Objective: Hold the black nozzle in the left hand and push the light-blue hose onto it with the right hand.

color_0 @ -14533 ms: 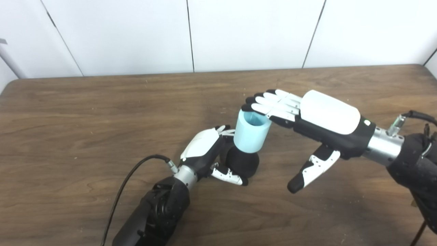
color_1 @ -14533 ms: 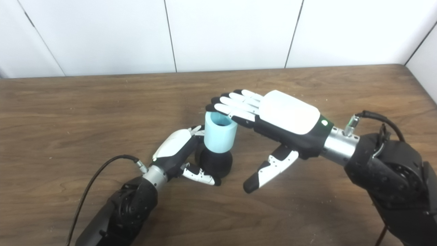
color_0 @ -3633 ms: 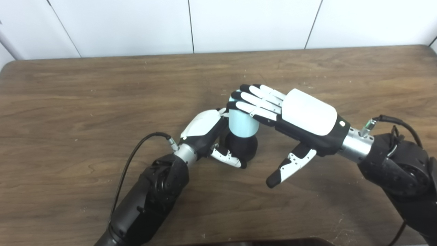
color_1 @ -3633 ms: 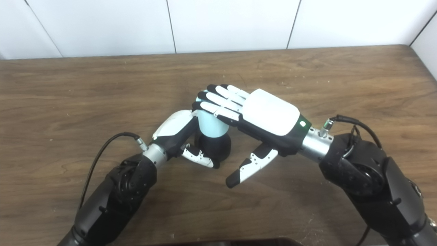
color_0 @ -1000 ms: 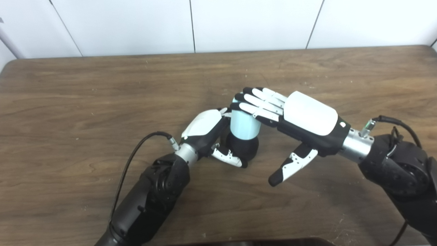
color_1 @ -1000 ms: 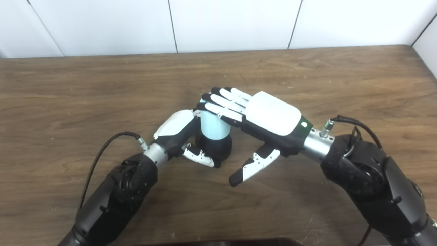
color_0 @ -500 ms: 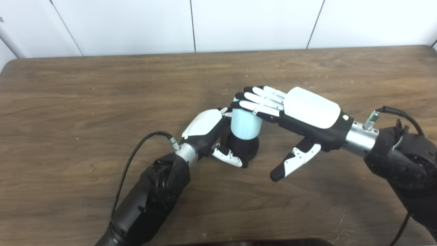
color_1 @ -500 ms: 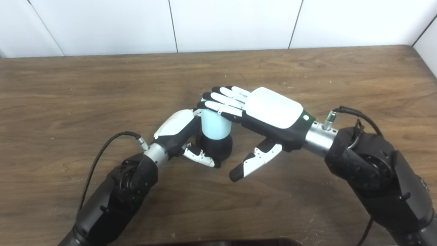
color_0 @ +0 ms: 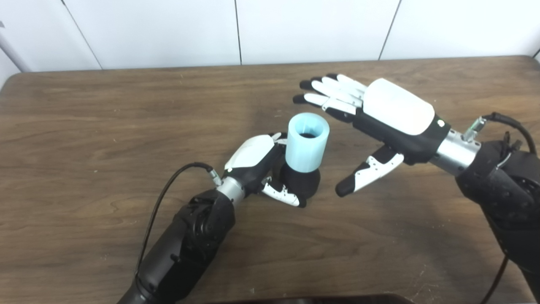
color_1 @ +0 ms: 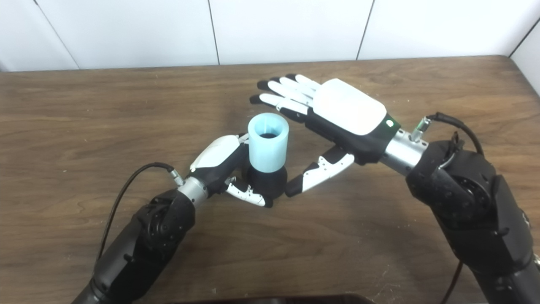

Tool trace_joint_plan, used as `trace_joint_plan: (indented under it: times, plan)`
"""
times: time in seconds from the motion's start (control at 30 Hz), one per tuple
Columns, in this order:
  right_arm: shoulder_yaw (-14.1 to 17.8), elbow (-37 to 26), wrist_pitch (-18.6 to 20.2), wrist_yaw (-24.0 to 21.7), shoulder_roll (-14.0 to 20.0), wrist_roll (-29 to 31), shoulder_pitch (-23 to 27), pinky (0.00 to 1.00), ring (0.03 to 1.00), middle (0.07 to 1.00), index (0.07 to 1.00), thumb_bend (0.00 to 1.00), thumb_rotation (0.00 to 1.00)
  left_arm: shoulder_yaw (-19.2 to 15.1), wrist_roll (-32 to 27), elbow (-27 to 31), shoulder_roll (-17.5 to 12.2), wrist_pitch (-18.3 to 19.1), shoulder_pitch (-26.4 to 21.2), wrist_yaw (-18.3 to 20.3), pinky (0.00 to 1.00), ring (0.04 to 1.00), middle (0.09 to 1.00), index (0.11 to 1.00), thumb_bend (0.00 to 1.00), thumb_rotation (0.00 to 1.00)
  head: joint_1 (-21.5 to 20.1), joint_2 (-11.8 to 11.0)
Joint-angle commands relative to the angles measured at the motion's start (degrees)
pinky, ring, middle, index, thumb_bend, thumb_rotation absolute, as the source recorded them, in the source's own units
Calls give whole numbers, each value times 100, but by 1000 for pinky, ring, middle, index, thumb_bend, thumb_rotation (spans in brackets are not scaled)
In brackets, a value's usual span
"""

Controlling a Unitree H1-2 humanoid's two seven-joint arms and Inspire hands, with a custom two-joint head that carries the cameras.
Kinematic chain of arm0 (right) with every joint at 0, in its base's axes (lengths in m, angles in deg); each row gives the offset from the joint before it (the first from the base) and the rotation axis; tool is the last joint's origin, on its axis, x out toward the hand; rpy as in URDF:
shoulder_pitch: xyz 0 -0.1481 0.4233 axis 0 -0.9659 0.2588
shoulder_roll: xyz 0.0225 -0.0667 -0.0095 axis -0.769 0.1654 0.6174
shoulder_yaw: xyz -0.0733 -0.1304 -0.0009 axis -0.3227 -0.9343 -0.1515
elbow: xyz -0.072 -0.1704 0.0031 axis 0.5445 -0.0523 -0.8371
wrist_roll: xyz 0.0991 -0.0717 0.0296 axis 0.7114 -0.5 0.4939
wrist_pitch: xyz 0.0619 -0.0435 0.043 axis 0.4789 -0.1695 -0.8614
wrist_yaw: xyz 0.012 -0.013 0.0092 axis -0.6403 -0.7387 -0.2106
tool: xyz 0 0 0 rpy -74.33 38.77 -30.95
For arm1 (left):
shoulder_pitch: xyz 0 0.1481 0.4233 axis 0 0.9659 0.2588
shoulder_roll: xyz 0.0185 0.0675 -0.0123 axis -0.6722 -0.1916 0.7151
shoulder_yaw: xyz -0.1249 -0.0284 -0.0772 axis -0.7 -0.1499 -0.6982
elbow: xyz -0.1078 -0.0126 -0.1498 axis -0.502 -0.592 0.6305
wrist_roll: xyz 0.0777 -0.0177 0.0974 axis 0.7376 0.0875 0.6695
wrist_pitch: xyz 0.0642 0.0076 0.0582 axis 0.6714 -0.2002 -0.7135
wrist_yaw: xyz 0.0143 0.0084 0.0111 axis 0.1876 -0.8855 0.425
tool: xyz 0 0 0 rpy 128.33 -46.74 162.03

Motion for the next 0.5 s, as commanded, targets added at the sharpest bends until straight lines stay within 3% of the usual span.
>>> trace_joint_plan:
  times: [0.0,0.23,0.47]
  plan:
    - [126,-213,67,50,-2,-14,251,1000,1000,987,934,627,944,151,86,-442,-223,404,373,506,1000,994,866,481,522,44,0,0]
    - [234,-14,103,77,39,19,348,1000,997,981,926,626,926,131,73,-439,-246,403,359,519,1000,994,867,481,522,44,16,-27]
    - [537,535,69,295,41,140,205,977,978,968,924,589,929,105,55,-450,-283,364,395,471,1000,993,866,481,522,45,23,-60]
